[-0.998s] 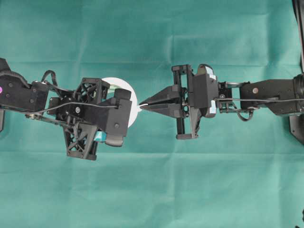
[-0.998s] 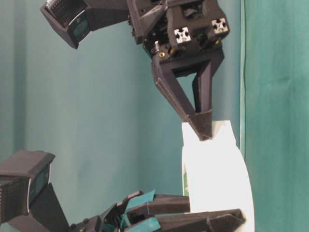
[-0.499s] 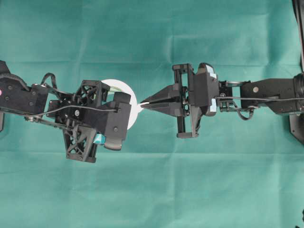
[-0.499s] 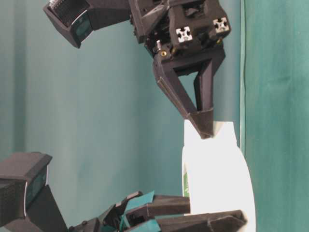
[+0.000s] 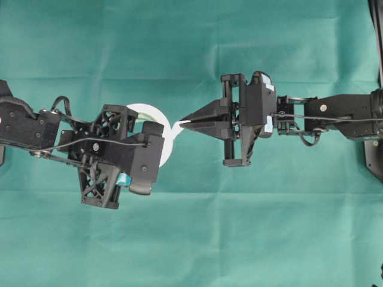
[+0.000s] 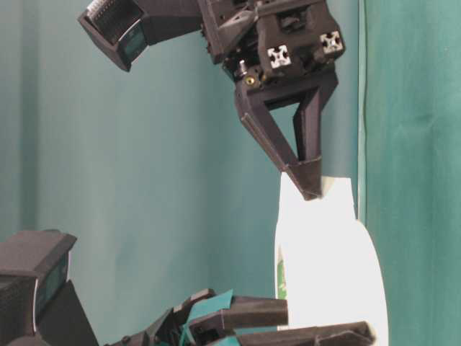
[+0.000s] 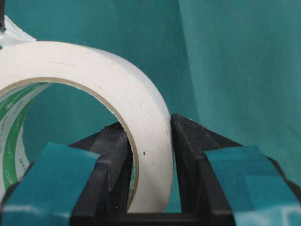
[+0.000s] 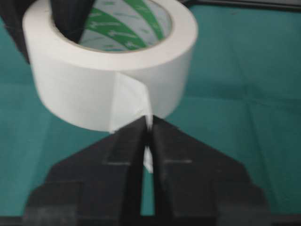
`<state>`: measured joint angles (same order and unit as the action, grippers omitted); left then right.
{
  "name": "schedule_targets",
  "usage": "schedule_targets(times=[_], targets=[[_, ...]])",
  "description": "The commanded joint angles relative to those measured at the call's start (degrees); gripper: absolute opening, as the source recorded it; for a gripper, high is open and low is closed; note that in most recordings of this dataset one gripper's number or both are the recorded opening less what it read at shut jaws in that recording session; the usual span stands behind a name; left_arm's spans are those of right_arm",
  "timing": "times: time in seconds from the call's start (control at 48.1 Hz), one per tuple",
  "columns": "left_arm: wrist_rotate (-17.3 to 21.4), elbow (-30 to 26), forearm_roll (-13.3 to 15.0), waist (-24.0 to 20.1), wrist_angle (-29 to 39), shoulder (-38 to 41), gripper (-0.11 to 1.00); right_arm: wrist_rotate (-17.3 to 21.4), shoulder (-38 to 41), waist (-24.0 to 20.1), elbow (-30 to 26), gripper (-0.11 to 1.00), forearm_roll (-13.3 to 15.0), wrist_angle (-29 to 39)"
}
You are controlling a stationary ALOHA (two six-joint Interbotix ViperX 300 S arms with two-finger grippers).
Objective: Peel off the duct tape with your right arm.
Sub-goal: 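Pull the roll away with the left gripper, unspooling tape from the right gripper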
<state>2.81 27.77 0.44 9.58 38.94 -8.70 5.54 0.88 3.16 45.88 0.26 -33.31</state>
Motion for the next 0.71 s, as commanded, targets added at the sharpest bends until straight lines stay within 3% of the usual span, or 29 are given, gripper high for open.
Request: schedule_targets(times=[0.0, 0.27, 0.562, 0.686], targets=[[0.2, -0.6, 0.2, 2.5, -0.3, -1.1, 0.22, 0.1, -1.2, 2.3, -0.3, -0.09, -0.6, -0.1], [0.8, 0.0, 0.2, 5.1, -0.3, -1.1, 0.22, 0.1, -1.2, 3.3, 0.4, -0.09, -0.7, 0.0], [7.2, 1.2, 0.2, 9.2, -0.6, -1.1, 0.22, 0.0, -1.8, 3.7, 0.7, -0.09, -0.6, -0.1], [8.3, 1.5, 0.2, 10.0, -1.1, -1.1, 0.22, 0.0, -2.3, 3.7, 0.9, -0.09, -0.6, 0.0]])
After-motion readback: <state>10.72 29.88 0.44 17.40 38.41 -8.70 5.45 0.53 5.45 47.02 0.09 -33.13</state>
